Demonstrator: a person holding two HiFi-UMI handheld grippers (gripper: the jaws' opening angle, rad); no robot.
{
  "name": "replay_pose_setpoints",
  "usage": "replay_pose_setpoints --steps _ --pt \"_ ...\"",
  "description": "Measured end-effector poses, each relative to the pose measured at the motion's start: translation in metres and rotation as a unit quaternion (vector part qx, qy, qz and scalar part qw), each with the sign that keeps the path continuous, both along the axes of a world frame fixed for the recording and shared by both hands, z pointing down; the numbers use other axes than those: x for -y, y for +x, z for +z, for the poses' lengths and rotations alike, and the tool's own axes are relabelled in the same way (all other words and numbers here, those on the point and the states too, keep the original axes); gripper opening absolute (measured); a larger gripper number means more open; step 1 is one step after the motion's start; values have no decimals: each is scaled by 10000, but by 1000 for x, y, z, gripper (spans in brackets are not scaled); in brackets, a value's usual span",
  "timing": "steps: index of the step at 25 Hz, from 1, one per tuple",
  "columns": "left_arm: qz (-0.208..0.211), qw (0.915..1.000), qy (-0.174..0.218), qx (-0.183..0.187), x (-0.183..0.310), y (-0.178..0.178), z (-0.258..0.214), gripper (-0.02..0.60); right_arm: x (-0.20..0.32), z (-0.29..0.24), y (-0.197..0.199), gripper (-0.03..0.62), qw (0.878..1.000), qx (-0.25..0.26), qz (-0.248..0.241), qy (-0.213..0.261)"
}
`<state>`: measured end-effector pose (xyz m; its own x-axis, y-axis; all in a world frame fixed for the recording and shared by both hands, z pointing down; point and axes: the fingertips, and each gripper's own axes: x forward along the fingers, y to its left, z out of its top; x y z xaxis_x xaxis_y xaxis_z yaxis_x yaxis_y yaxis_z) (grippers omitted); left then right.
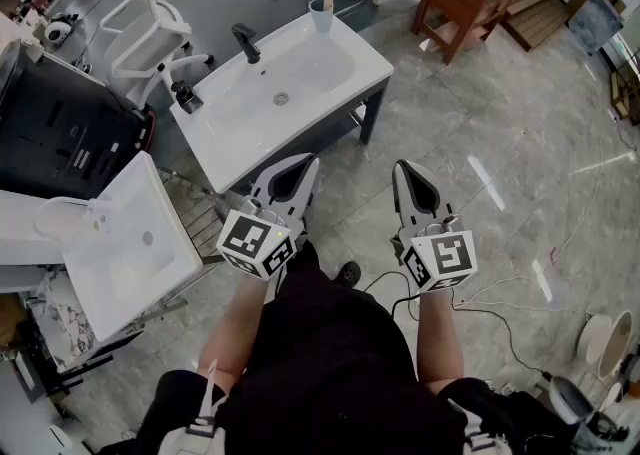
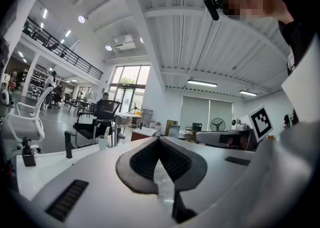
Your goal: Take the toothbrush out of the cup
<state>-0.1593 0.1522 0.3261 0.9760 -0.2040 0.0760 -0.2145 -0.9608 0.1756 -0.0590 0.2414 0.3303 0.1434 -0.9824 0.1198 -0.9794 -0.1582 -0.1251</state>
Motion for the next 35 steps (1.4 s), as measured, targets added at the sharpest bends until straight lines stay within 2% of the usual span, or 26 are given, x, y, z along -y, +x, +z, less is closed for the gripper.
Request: replay_pose_setpoints --steps 8,13,18,23,29,35 --pt "-202 9996 -166 105 -8 -14 9 14 -13 3 -13 31 9998 -51 -130 -167" --pt "-286 9993 -218 127 -15 -16 10 14 -32 9 5 31 9994 80 277 -174" --pt "-238 9992 -245 201 -21 -11 15 14 -40 18 17 31 9988 170 382 -241" --pt "-168 9991 -218 324 -12 -3 21 14 -26 25 28 31 9984 177 436 -304" --pt "-72 9989 -420 208 31 31 28 14 -1 33 60 31 9961 66 748 -465" --pt "106 9997 -176 116 78 74 17 14 39 16 105 31 9947 -84 923 -437"
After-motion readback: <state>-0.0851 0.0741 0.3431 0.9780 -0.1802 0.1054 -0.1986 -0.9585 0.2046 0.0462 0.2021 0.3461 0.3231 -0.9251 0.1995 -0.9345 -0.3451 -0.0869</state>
